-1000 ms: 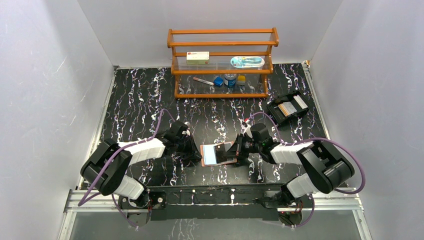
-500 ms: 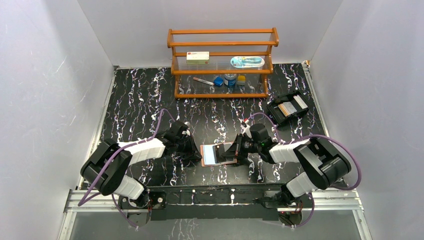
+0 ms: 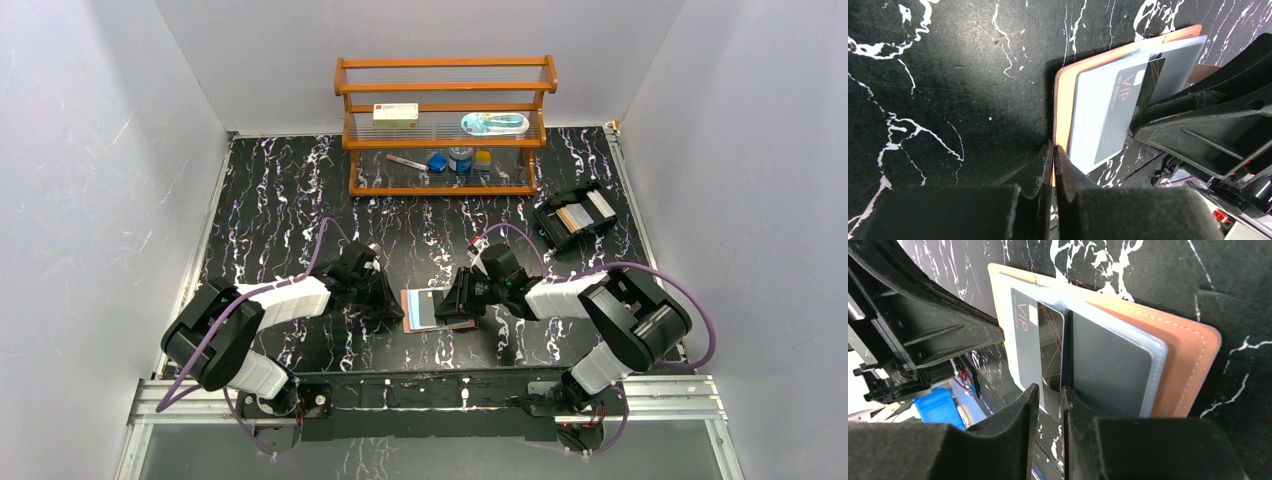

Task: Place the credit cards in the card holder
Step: Insert the credit card into the card holder.

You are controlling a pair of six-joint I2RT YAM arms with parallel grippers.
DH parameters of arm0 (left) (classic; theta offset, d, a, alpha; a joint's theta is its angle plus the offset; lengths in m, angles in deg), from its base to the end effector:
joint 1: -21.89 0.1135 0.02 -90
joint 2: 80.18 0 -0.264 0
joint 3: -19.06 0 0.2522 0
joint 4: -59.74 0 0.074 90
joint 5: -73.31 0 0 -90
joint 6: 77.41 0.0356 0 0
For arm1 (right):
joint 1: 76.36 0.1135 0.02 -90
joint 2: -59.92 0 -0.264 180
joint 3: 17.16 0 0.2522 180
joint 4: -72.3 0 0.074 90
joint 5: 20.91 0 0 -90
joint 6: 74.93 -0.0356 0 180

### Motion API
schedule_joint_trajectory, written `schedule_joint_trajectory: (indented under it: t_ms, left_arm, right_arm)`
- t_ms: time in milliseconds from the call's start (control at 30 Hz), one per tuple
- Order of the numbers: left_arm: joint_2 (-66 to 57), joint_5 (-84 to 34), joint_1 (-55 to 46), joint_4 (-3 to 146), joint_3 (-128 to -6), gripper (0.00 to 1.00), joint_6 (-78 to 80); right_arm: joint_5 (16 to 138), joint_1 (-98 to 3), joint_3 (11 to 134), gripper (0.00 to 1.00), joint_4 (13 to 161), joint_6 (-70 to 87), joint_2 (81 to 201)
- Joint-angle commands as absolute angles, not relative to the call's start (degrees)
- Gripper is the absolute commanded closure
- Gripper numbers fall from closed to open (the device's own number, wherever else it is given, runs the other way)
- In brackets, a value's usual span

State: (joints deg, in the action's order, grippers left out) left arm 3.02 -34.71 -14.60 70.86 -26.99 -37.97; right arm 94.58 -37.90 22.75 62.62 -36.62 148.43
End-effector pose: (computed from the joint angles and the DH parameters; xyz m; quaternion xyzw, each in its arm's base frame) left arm 0.2037 -0.1644 0.1428 -0.0577 0.9228 -0.3484 0.1543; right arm 0.1960 0.1753 0.1216 0.0069 0.8852 0.4383 0.1560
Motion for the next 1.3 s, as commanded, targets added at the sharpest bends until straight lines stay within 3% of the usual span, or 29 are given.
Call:
schedule_joint_trajectory:
  t_ms: [0, 200, 333, 567, 1033, 1267]
  left_arm:
    - [3.7, -34.2, -14.5, 72.2, -26.8, 1.00, -37.6]
    - [4.4, -34.9, -14.5, 71.7, -26.9, 1.00, -37.7]
    - [4.2, -35.1, -14.5, 71.4, -26.9, 1.00, -37.7]
    - [4.0, -35.5, -14.5, 71.8, -27.5, 1.00, -37.5]
    - [4.1, -33.5, -14.5, 77.3, -32.1, 1.00, -34.1]
    - [5.0, -32.6, -14.3, 80.6, -35.0, 1.00, -32.6]
  right_arm:
    - [86.8, -37.5, 25.7, 0.68, 75.3, -34.1, 145.6]
    - [83.8, -37.2, 28.2, 0.62, 80.4, -34.0, 142.3]
    - [83.8, -35.7, 31.5, 0.60, 79.4, -31.9, 146.6]
    - [83.5, -31.2, 35.5, 0.77, 81.9, -29.0, 149.2]
    - [90.5, -30.7, 32.1, 0.87, 70.7, -36.5, 152.0]
    - [84.6, -30.7, 34.8, 0.76, 80.2, -34.0, 147.1]
